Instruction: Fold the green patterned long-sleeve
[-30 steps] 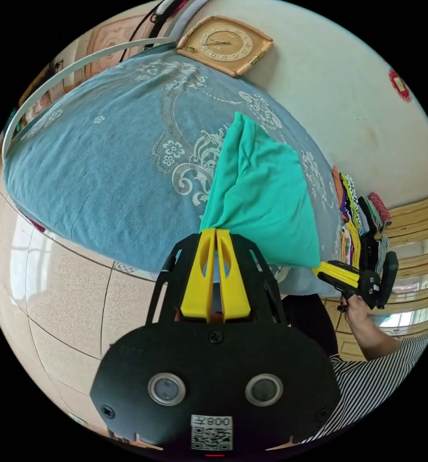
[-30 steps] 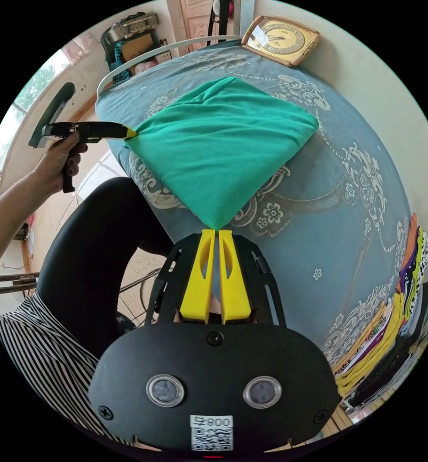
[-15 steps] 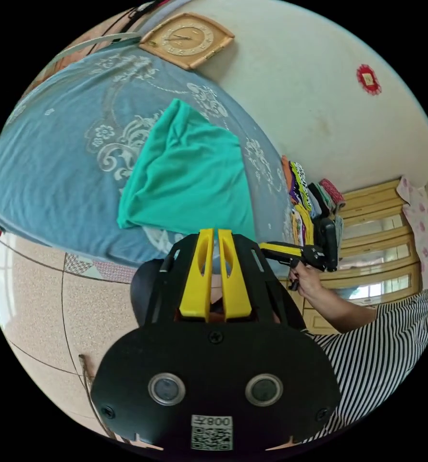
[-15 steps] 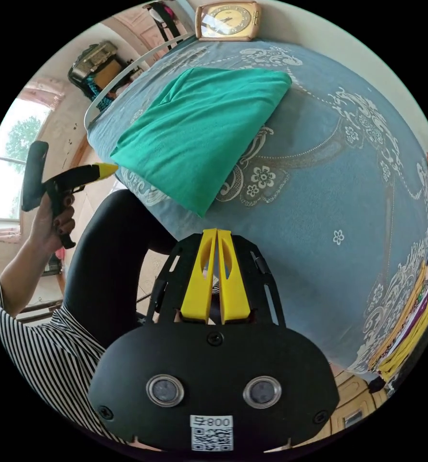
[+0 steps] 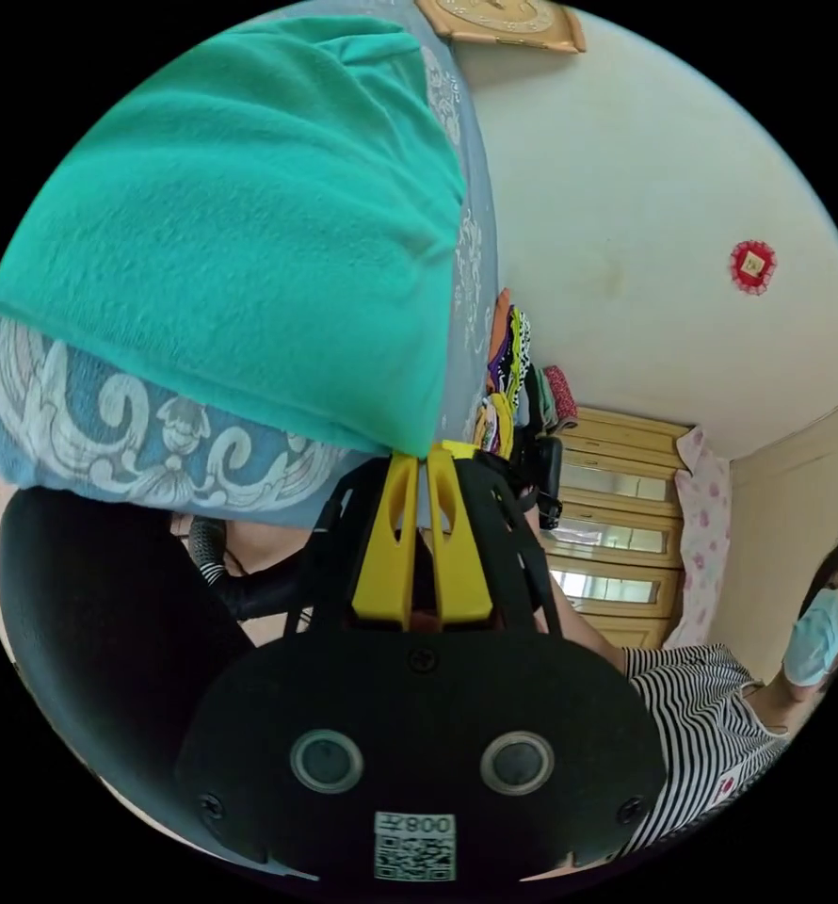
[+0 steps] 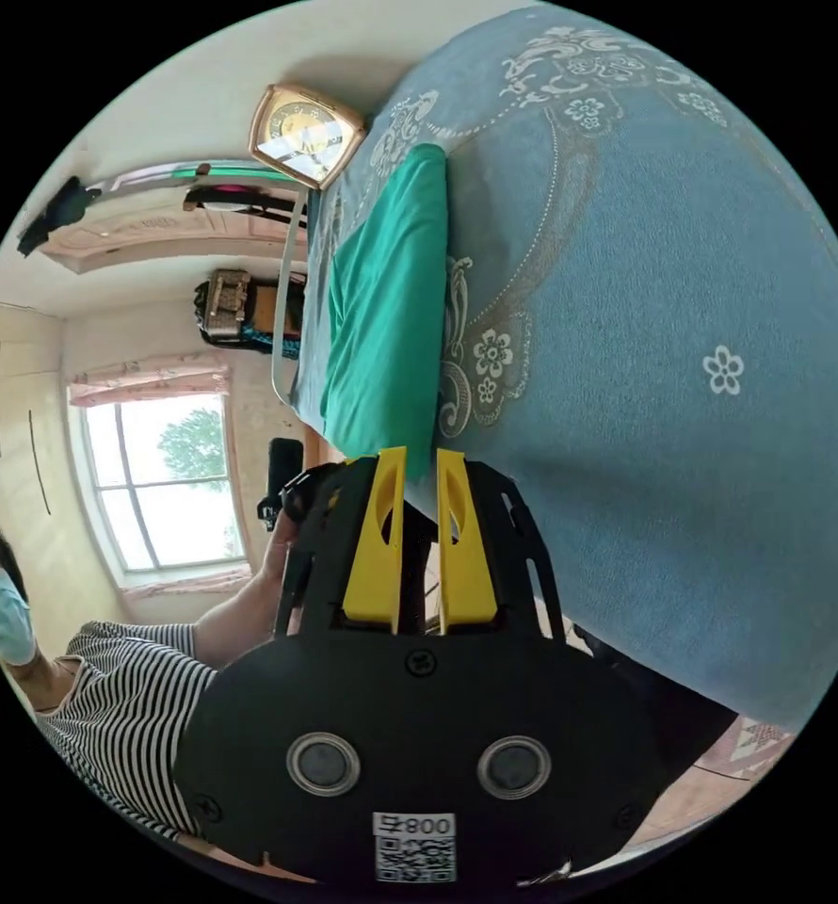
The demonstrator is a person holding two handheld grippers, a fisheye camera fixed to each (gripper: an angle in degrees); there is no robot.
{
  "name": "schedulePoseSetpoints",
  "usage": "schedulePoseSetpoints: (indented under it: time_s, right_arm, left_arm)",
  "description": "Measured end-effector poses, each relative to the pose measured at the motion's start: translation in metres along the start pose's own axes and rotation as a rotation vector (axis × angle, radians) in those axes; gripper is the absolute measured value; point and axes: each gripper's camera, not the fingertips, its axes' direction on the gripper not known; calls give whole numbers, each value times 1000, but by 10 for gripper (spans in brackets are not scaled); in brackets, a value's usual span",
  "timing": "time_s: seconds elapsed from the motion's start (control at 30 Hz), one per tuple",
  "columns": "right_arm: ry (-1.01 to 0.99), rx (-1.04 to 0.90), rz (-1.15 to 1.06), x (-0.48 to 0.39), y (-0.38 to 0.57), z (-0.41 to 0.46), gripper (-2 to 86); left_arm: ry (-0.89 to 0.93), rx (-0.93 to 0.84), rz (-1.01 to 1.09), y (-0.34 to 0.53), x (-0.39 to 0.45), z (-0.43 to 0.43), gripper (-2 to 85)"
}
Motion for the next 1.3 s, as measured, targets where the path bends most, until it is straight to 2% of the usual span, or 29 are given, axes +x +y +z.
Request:
schedulePoseSetpoints:
  time_s: [0.17, 0.57, 0.83, 1.3]
  right_arm:
    - [-186, 0, 70, 32, -7, -10, 88]
    - [-392, 9, 131, 73, -16, -29, 108]
    - [-479, 0, 155, 87, -16, -33, 85]
    - [-467, -42, 173, 82, -23, -22, 72]
  left_arm:
    - [35, 11, 15, 12, 9, -2, 21]
    - [98, 3, 13, 40, 10, -11, 20]
    - [106, 18, 31, 66, 1, -19, 30]
    - [121, -18, 37, 92, -13, -53, 18]
